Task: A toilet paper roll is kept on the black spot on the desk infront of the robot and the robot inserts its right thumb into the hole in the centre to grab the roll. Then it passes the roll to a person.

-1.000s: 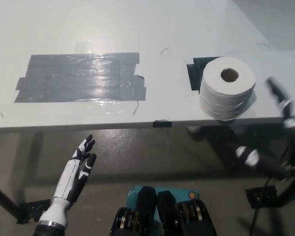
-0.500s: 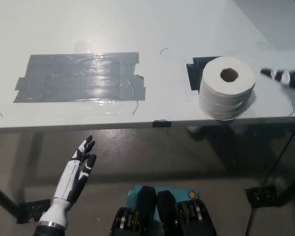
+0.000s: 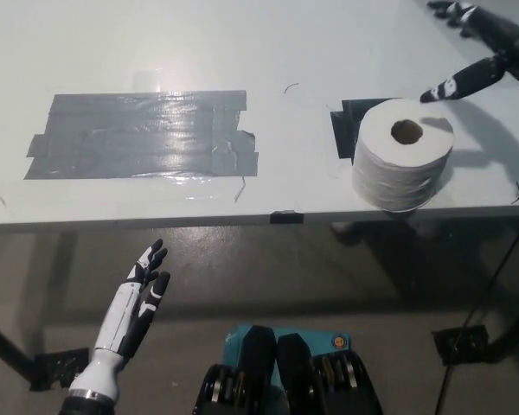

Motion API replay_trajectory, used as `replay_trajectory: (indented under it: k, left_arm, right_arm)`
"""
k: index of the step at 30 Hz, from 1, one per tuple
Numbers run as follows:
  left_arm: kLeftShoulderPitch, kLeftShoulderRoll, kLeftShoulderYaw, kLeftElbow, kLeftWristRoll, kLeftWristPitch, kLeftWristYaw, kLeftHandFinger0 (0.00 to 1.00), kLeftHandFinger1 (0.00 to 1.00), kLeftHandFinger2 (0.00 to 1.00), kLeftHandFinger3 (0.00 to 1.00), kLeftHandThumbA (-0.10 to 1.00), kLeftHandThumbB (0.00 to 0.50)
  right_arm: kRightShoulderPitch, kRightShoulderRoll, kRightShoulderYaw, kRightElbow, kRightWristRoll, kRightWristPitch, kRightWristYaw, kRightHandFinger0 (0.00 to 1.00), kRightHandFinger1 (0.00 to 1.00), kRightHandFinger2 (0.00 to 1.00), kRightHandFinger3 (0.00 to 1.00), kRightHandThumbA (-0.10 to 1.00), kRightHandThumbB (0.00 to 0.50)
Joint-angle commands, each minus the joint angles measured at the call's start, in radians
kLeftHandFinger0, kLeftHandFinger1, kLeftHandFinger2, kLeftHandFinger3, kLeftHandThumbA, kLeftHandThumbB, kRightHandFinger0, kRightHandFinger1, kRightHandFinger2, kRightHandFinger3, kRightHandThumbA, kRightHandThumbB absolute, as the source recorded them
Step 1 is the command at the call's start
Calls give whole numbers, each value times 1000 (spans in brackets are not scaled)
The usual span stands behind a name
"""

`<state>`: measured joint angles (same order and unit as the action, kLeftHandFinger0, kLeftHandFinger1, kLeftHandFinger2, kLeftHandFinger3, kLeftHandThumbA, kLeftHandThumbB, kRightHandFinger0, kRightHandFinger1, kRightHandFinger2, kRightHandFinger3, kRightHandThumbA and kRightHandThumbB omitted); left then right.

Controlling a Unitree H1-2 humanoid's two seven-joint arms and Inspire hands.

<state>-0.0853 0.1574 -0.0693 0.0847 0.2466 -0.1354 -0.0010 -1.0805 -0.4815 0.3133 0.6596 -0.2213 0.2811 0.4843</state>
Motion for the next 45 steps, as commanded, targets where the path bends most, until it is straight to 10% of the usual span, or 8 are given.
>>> replay_trajectory:
  k: [1, 45]
  left_arm:
    - [-23, 5, -7, -57, -7, -31, -11, 1000, 1000, 1000, 1000, 1000, 115]
    - [-25, 3, -12, -67, -9, -24, -25, 1000, 1000, 1000, 1000, 1000, 114]
  right_arm:
    - [-345, 25, 145, 346, -70, 23, 351, 1000, 1000, 1000, 1000, 1000, 383]
    - [-422, 103, 216, 610, -149, -76, 344, 1000, 1000, 1000, 1000, 1000, 399]
